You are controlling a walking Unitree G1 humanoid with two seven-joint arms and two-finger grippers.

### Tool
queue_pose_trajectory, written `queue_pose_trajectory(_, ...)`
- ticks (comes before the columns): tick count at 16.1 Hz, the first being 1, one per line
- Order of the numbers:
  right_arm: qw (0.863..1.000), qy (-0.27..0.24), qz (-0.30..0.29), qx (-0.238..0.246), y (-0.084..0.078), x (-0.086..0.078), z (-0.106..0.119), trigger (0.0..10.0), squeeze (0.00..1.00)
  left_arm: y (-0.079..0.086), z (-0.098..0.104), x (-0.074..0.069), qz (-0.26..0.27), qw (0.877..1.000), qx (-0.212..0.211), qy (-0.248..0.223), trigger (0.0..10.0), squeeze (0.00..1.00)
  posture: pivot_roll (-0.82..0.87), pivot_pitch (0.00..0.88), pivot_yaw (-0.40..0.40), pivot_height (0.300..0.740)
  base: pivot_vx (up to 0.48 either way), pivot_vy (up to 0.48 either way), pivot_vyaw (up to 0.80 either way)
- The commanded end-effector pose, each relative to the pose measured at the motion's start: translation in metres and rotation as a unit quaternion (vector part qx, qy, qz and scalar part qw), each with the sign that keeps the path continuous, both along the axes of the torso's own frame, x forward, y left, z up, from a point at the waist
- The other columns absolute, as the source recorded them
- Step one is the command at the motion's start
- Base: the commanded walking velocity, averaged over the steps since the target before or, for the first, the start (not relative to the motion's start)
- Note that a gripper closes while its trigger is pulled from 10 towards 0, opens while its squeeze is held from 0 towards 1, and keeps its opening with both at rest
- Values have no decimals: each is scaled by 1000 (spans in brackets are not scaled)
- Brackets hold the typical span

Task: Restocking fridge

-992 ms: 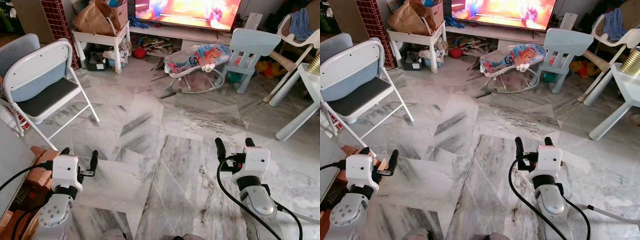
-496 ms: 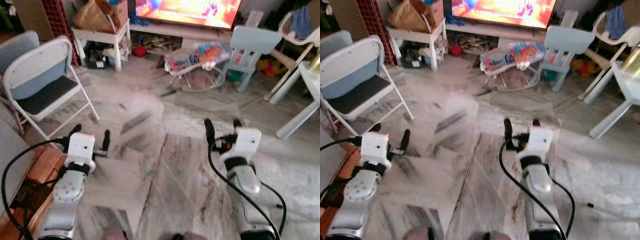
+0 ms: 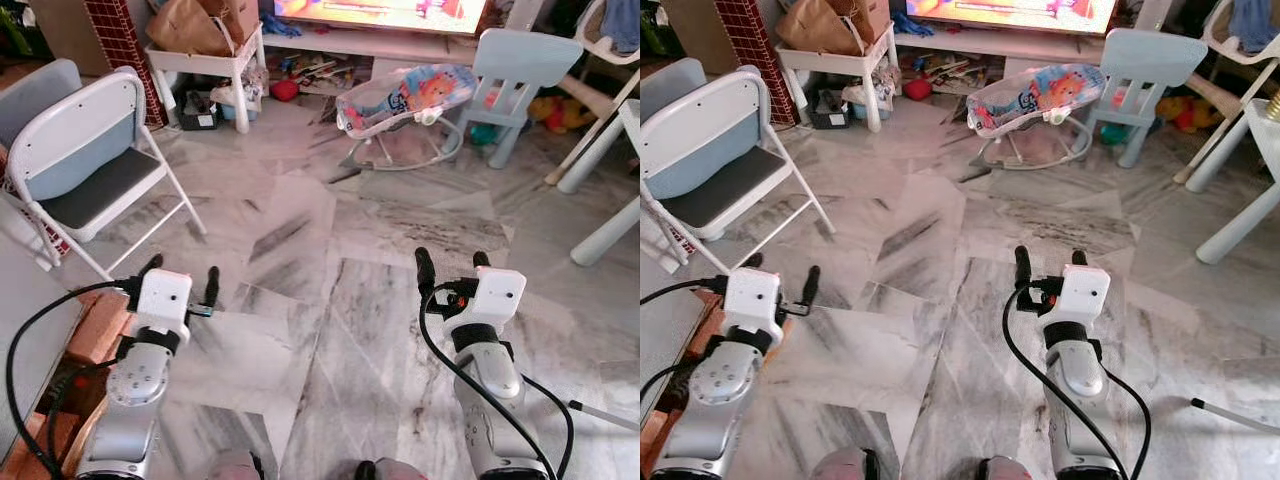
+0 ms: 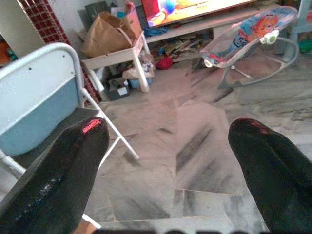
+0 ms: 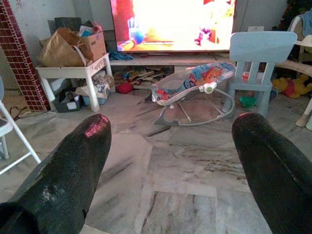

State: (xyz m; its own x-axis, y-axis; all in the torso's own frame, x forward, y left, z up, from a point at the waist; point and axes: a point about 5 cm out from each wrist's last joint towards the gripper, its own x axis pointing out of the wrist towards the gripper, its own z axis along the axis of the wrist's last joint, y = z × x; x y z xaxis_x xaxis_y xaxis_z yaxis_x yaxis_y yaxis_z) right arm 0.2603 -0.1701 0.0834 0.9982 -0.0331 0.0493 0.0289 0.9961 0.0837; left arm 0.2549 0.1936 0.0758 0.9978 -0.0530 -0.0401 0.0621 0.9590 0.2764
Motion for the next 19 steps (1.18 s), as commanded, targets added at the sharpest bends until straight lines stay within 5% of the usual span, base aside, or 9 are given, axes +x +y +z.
queue_pose_trajectory(1, 1000, 6, 3, -4, 1, -2, -3, 10000, 0, 1, 3, 1, -2, 1000, -4, 0, 10000, 0, 85, 102, 2, 740, 0, 0, 0)
queue_pose_trajectory(8, 999, 10, 35, -22, 1, 2, 0, 10000, 0, 2, 4, 0, 13, 1000, -8, -3, 10000, 0, 92, 131, -38, 740, 0, 0, 0)
queue_pose_trajectory(19, 998, 13, 59, -13, 8, 3, 0, 10000, 0, 3, 5, -1, 20, 1000, -10, 1, 10000, 0, 100, 146, -49, 740, 0, 108, 747)
